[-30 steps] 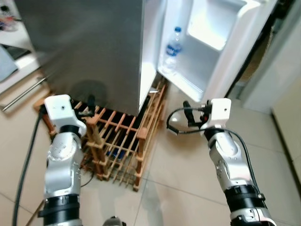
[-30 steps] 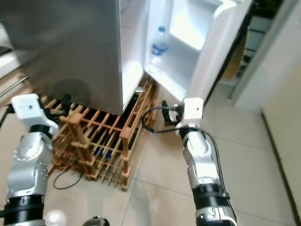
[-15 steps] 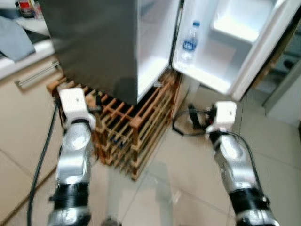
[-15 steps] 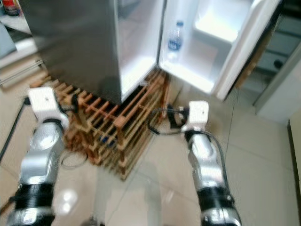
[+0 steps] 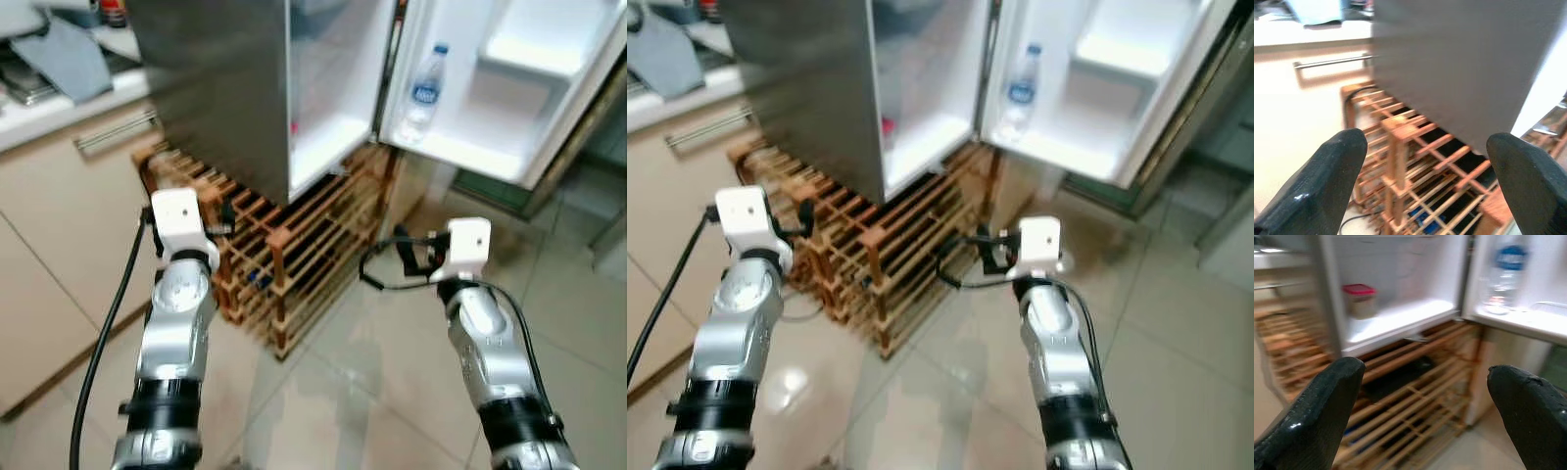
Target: Restocking fridge
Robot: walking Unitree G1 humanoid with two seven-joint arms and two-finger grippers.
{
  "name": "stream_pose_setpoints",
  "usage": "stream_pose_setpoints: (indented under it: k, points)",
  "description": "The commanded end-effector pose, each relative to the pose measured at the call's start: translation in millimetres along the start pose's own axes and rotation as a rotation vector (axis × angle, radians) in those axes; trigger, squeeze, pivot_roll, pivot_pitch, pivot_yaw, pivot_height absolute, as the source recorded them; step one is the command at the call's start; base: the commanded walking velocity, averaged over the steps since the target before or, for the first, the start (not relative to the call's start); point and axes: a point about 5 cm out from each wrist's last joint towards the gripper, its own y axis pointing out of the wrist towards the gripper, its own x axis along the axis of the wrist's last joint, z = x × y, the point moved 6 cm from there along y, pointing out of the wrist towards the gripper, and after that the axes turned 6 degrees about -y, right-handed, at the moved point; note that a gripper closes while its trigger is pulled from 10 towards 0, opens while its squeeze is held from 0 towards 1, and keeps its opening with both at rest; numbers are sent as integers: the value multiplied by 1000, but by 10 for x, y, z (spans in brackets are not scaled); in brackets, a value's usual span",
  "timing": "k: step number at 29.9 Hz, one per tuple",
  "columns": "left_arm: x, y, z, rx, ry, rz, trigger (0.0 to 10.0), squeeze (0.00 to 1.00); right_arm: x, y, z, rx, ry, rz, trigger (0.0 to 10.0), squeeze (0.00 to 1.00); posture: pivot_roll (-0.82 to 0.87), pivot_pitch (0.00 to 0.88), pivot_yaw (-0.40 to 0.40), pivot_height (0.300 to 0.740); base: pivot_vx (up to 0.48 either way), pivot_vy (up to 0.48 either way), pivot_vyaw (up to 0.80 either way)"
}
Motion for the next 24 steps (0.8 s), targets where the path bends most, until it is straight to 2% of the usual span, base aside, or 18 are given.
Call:
stream_pose_setpoints:
  k: [1, 7, 10, 13, 15, 17, 20, 22, 24]
  points:
    - [18, 27, -14, -9, -7, -4, 10000, 0, 106, 31, 66, 18, -11, -41, 10000, 0, -65, 0, -23, 740, 405, 255, 550]
    - [-24, 51, -150, -42, -28, 6, 10000, 0, 111, 83, 166, 35, 9, -45, 10000, 0, -71, 0, 3, 740, 407, 254, 528]
    - [-56, 62, -178, -46, -40, 21, 10000, 0, 111, 104, 159, 30, 28, -42, 10000, 0, -75, 0, 16, 740, 407, 252, 521]
    - [-114, 72, -222, -61, -18, 37, 10000, 0, 78, 127, 152, 13, 47, -28, 10000, 0, -71, 0, 7, 740, 375, 167, 521]
    - [-110, 68, -262, -74, 10, 29, 10000, 0, 84, 126, 149, 8, 58, -27, 10000, 0, -72, 0, 0, 740, 0, 0, 519]
    - [-87, 66, -327, -110, 77, 6, 10000, 0, 92, 121, 191, 32, 47, -30, 10000, 0, -74, 0, -4, 740, 0, 0, 519]
    - [-60, 67, -318, -108, 46, -21, 10000, 0, 62, 118, 190, 49, 30, -23, 10000, 0, -67, 0, -11, 740, 0, 0, 519]
    - [-41, 71, -312, -94, 22, -23, 10000, 0, 57, 139, 127, 44, 27, -16, 10000, 0, -35, 0, -44, 740, 0, 0, 519]
    - [32, 62, -304, -92, 28, -69, 10000, 0, 72, 195, 124, 62, 23, -11, 10000, 0, -14, 0, -73, 740, 0, 0, 519]
